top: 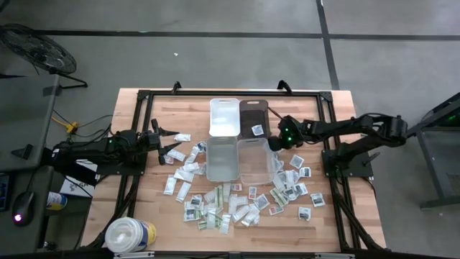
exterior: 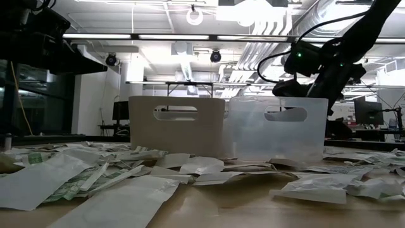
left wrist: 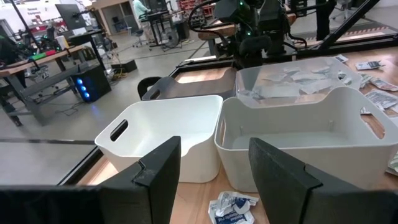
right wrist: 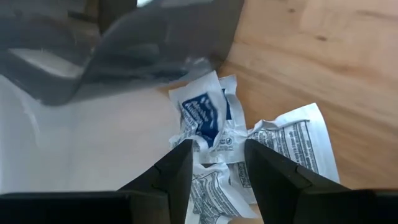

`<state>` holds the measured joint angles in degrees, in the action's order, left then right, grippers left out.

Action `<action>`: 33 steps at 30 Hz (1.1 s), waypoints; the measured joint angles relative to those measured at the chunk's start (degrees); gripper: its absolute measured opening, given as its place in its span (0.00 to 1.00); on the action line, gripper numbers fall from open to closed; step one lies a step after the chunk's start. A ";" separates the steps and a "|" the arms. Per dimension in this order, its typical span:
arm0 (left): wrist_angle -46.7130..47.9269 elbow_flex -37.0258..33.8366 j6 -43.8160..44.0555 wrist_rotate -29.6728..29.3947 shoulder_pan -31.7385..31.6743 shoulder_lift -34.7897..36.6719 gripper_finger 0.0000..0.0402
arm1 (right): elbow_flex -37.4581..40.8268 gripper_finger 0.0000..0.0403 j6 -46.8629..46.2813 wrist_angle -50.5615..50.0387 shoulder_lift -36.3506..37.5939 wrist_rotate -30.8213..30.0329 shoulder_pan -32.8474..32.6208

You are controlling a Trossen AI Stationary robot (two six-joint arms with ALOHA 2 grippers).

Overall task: Pick & Place First Aid Supplies
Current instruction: Put the blue alcohol pad into the black bin

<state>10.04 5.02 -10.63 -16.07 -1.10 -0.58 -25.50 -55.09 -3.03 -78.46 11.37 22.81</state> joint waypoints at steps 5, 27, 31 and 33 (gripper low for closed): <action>0.00 -0.01 0.00 -0.01 -0.02 -0.01 0.47 | 0.00 0.35 0.00 0.33 0.00 -2.07 0.02; 0.00 0.00 0.00 -0.01 -0.02 0.00 0.47 | 0.07 0.15 1.30 0.61 -0.02 -1.43 0.04; 0.00 0.00 0.00 -0.01 -0.02 -0.02 0.47 | 0.07 0.09 1.58 0.52 -0.02 -1.15 0.04; 0.00 0.00 0.00 -0.01 -0.02 0.00 0.47 | 0.07 0.04 2.09 0.52 -0.02 -1.15 0.04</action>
<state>10.04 5.02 -10.63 -16.08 -1.13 -0.58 -25.43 -53.00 -2.50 -78.48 10.22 22.85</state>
